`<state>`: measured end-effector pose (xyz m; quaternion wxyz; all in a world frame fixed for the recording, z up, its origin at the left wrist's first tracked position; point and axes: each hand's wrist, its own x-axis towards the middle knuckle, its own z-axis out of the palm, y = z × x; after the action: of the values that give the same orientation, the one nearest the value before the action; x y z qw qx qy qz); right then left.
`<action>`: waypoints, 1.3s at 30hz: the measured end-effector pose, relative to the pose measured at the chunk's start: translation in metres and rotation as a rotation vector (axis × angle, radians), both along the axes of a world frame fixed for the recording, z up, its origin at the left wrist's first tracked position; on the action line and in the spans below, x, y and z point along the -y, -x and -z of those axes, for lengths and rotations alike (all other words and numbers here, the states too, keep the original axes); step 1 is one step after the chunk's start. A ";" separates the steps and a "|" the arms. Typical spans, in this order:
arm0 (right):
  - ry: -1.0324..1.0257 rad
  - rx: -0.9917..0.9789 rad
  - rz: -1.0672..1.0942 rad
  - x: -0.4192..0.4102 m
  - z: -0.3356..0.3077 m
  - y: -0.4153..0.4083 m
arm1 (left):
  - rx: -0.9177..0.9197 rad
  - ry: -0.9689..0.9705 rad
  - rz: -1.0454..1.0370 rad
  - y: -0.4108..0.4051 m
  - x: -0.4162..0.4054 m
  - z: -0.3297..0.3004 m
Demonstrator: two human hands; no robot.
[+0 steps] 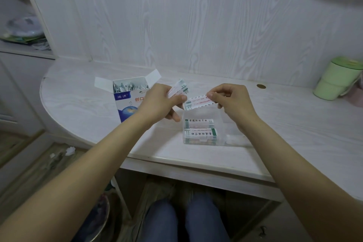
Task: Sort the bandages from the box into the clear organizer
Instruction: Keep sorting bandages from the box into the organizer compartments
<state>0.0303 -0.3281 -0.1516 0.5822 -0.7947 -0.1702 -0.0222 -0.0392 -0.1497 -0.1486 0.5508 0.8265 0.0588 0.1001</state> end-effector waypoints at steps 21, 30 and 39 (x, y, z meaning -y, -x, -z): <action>0.892 0.101 0.107 -0.016 0.014 -0.002 | -0.142 -0.297 0.109 -0.035 0.013 0.026; 1.018 0.184 0.087 -0.018 0.012 -0.002 | -0.169 -0.414 0.164 -0.037 0.013 0.021; 0.558 0.075 0.049 -0.008 0.000 -0.003 | -0.059 -0.243 0.142 -0.019 0.005 0.006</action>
<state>0.0334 -0.3200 -0.1516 0.3337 -0.9267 -0.1721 -0.0180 -0.0199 -0.1548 -0.1543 0.4504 0.8918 0.0038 0.0431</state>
